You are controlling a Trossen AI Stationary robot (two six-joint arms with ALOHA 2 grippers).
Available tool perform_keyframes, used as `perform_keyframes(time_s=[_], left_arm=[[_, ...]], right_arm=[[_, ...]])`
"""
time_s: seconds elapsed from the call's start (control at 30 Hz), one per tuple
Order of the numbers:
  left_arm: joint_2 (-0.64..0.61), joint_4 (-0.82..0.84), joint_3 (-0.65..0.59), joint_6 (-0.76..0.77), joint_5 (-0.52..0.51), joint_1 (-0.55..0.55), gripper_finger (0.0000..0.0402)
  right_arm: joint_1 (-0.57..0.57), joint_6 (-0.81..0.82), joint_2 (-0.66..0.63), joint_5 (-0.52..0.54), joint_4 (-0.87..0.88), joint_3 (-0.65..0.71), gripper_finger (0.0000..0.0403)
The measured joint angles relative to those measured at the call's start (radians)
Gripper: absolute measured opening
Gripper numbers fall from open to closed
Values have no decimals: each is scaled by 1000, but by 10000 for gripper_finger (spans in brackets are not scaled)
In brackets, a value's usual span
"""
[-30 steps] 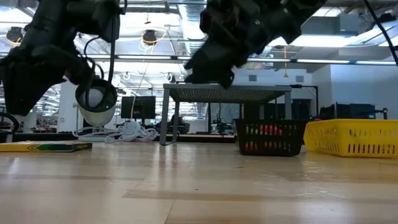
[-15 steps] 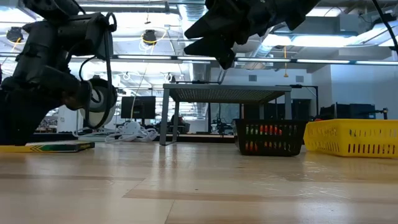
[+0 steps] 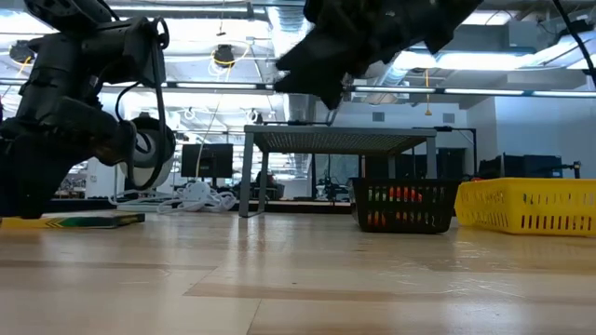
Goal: Pick & Place Office Desk Supplies
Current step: Put the middle left crayons box into the blue basket
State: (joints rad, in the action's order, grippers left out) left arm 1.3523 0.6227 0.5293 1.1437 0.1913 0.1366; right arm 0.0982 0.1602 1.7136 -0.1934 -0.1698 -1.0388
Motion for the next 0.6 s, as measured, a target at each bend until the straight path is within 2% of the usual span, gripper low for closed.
perform_keyframes(time_s=[0.2, 0.4, 0.6], left_arm=[[-6, -57, -2, -15, -13, -15, 172], [-28, -128, -4, -19, -39, -16, 172], [-19, -314, -1, -58, -95, -19, 172]], right_arm=[[2, -5, 109, -20, -6, -33, 161], [14, -26, 251, -28, 6, -153, 161], [11, -70, 307, -25, 74, -246, 162]])
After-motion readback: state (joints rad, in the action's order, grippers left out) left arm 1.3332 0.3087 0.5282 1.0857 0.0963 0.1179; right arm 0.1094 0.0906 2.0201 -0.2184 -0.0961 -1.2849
